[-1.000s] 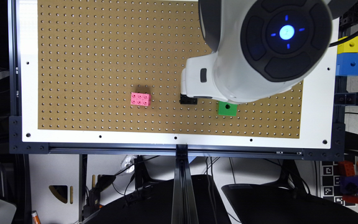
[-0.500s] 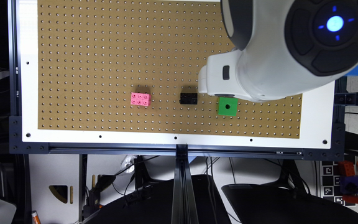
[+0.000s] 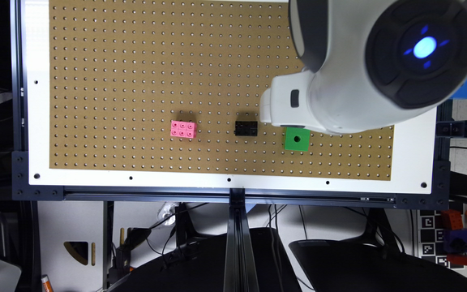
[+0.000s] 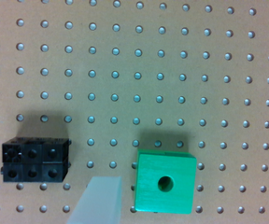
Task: Pick up green block.
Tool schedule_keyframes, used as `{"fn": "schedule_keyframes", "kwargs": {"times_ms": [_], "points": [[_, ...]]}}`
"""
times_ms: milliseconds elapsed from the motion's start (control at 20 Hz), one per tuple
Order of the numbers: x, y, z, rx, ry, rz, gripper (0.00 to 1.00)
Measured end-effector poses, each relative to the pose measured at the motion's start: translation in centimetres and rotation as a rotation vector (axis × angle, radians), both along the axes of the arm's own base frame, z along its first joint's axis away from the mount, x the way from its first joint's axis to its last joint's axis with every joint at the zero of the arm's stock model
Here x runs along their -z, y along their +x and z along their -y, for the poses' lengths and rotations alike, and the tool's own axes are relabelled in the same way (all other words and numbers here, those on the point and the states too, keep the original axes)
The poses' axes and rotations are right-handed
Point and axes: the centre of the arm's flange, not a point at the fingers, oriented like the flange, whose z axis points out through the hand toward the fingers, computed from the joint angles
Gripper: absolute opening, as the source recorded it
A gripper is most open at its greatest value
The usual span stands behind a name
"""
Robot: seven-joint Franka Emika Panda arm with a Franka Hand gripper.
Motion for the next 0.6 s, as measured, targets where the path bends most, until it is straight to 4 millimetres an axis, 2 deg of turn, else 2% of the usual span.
{"fn": "schedule_keyframes", "kwargs": {"times_ms": [200, 400, 500, 600], "points": [[1.3, 0.5, -0.1, 0.001, 0.002, -0.012, 1.00], [4.8, 0.7, -0.2, 0.002, 0.004, -0.020, 1.00], [5.3, 0.8, -0.2, 0.002, 0.006, -0.018, 1.00], [4.9, 1.2, -0.5, 0.000, 0.009, -0.007, 1.00]]}}
